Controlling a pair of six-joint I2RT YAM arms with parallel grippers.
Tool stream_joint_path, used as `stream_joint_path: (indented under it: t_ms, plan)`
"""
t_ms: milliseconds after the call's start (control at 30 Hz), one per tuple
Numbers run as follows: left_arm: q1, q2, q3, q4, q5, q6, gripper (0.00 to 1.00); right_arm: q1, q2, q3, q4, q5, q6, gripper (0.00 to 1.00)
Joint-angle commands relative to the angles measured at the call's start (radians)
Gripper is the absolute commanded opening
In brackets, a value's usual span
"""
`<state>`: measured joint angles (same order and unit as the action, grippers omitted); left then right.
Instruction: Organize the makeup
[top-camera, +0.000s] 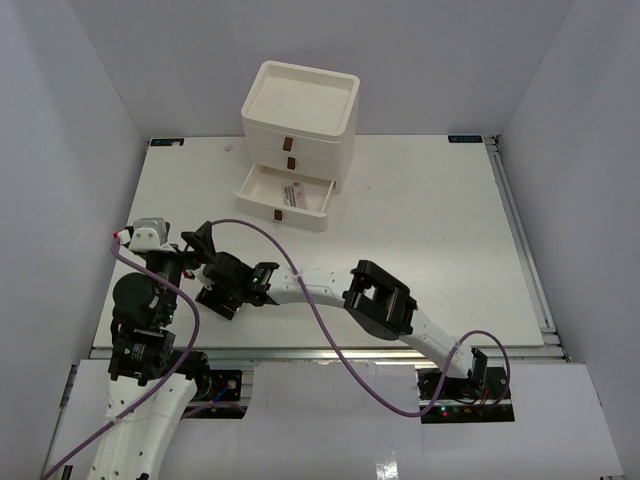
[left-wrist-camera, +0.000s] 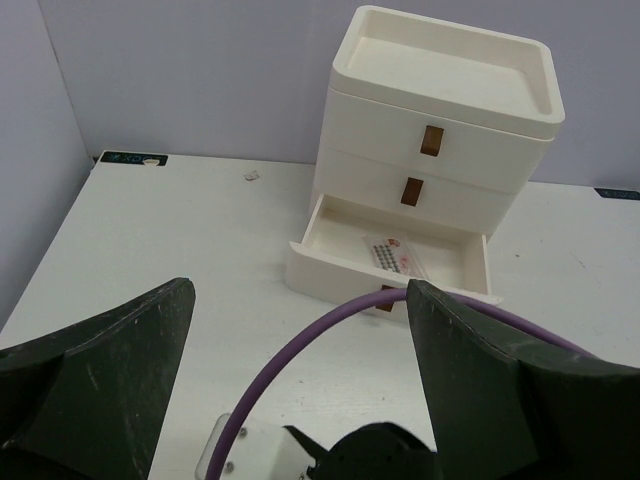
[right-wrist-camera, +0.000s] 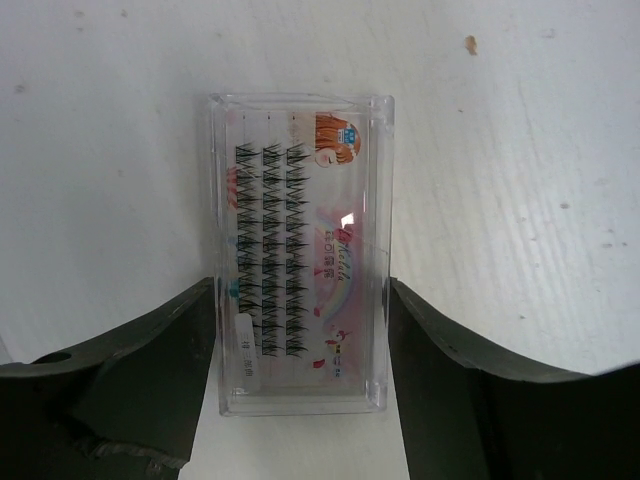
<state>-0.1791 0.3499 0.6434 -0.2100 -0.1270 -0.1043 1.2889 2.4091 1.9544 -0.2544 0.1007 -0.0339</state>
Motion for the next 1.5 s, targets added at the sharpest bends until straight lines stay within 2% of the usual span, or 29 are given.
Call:
stream_joint_path:
  t_ms: [0,33,167,467,767,1067,1267,1433,1467]
  plan:
    - [-0.006,-0.010,-0.006,0.004,-0.023,0.004,0.98,-0.049,-0.092,-0.048,-0.015,-0.061,-0.068,0.18]
    - [-0.006,-0.012,-0.005,0.003,-0.025,0.003,0.98,-0.057,-0.107,-0.059,-0.012,-0.065,-0.089,0.14]
    - [-0.007,-0.015,-0.005,0.003,-0.026,0.005,0.98,-0.106,-0.169,-0.105,-0.008,-0.067,-0.219,0.08]
    - [-0.008,-0.020,-0.004,-0.002,-0.045,0.000,0.98,-0.235,-0.365,-0.206,-0.075,-0.294,-0.459,0.08]
    - [-0.009,-0.016,-0.004,-0.002,-0.045,-0.001,0.98,-0.360,-0.439,-0.181,-0.079,-0.221,-0.492,0.08]
    - [-0.010,-0.006,-0.008,0.001,-0.026,-0.002,0.98,-0.494,-0.349,-0.048,-0.066,-0.154,-0.559,0.12]
    - [-0.010,0.005,-0.010,0.004,-0.013,-0.002,0.98,-0.530,-0.280,0.018,-0.036,-0.115,-0.587,0.29]
    - [-0.010,0.009,-0.011,0.004,-0.011,-0.002,0.98,-0.531,-0.228,0.049,-0.018,-0.107,-0.598,0.50]
    - [-0.010,0.009,-0.011,0.005,-0.011,-0.002,0.98,-0.531,-0.222,0.049,-0.015,-0.094,-0.599,0.57]
